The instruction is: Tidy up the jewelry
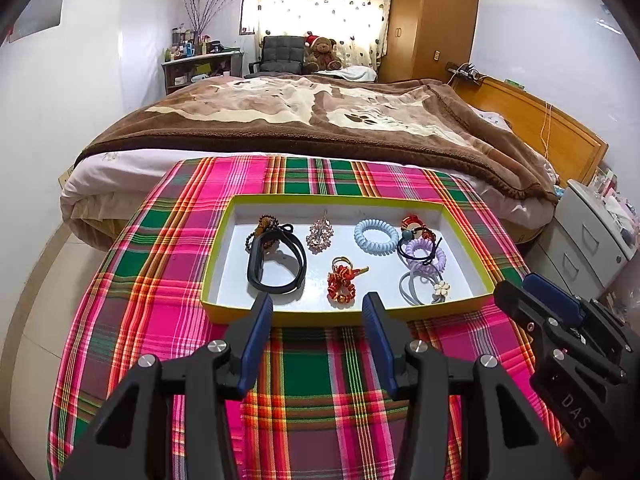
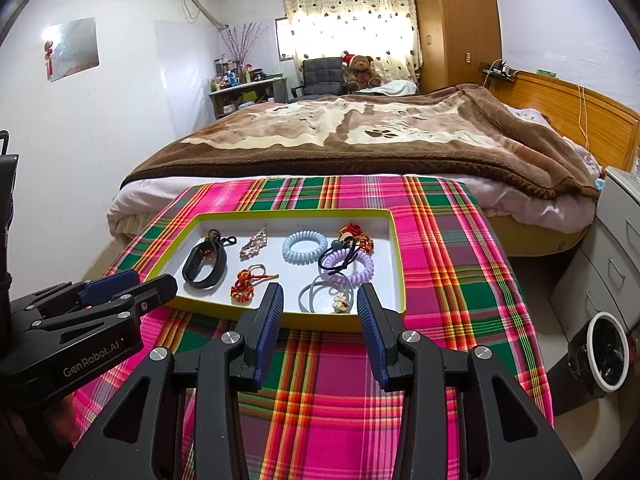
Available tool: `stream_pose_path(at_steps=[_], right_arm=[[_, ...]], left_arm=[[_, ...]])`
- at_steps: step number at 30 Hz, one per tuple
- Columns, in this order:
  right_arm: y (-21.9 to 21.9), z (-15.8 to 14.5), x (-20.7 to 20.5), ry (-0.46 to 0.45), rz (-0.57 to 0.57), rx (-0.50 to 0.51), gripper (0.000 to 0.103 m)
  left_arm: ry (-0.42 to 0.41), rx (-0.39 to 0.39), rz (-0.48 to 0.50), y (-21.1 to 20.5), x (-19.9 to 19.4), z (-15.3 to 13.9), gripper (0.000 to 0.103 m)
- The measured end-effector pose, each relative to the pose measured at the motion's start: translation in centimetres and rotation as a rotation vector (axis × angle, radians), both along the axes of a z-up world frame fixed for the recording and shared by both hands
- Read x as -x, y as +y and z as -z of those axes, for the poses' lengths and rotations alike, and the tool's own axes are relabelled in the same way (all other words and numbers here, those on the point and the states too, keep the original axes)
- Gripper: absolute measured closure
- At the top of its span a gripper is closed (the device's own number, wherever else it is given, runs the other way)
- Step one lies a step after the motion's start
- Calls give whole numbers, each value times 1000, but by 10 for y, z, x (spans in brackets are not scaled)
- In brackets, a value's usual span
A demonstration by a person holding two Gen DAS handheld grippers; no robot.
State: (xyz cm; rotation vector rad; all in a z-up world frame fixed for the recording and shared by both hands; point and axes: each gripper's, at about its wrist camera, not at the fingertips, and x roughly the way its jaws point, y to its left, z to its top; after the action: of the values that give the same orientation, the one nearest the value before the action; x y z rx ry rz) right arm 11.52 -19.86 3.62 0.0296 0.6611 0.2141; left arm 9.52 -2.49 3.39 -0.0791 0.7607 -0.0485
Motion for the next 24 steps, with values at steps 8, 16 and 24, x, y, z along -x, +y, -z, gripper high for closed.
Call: stream_pose_path(at_steps=[8, 16, 24], right_arm=[[0, 0, 1, 1, -1, 0, 64], [-1, 0, 1, 2, 0, 0, 64], [-3, 0, 2, 1, 3, -1, 64]], left_arm=[[5, 0, 1, 0, 0, 0, 55], [8, 0, 1, 1, 0, 1, 55], [12, -2, -12, 2, 1, 2, 55]])
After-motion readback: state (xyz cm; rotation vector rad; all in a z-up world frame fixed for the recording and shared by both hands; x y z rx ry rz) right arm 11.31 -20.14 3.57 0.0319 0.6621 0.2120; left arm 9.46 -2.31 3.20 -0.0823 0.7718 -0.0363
